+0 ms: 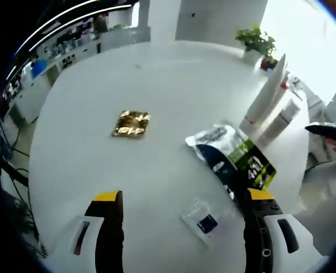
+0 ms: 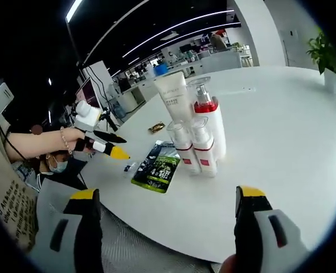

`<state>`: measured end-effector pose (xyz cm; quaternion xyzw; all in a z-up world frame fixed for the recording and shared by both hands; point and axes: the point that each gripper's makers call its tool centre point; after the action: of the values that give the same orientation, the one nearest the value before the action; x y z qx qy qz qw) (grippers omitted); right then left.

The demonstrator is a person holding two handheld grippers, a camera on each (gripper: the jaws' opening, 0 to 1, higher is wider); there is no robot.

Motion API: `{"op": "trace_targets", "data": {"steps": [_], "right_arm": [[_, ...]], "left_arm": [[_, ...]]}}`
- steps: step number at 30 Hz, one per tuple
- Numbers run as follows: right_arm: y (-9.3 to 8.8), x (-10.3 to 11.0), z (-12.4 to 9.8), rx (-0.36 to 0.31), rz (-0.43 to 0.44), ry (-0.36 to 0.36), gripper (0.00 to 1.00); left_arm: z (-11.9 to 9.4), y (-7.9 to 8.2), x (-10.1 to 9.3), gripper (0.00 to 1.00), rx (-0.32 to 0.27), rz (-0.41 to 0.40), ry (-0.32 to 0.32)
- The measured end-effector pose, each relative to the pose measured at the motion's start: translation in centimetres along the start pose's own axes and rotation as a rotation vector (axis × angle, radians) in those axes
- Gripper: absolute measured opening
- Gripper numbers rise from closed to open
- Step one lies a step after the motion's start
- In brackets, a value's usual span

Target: Arrange the skincare products in the storage area until every visible bottle or jar stands upright without overlapping.

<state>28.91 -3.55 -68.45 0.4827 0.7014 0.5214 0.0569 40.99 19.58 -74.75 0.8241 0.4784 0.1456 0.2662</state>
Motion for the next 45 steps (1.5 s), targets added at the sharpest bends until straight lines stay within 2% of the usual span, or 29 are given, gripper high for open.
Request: {"op": "trace_targets", "data": {"steps": [6,22,32,38,45], "right_arm": [[0.0,-0.3,-0.1,0.0,0.009,-0.015,0.99],[-0.3,-0.7,0.0,0.015,0.027,-0.033,0.99],[-0.4,-0.9,0.0,0.019,0.038,-0.037,0.99],[-0.5,-1.0,0.0,0.018,0.046,-0.04,0.98],[-0.6,-1.0,0.0,0.02,0.054,-0.04,0.98]], "left_arm": [[1.4,1.5,1.2,0.85,0.018,0.055,0.006],[4.7,4.9,4.0,0.8,0.041,0.093,0.017],[6.6,7.8,5.6,0.74,0.053,0.121,0.03],[7.8,8.5,6.1,0.71,0.075,0.141,0.036],[9.2,8.6,6.5,0.68,0.096,0.142,0.027]]}}
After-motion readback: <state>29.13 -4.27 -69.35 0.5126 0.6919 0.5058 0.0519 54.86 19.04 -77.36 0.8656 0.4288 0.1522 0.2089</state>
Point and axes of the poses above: the point that each gripper's makers call its tool centre point, and the gripper's own axes: z roughly forward along the fingers, x roughly to its left, y roughly out of its top, and after that the axes turned 8 degrees about y, right-handed
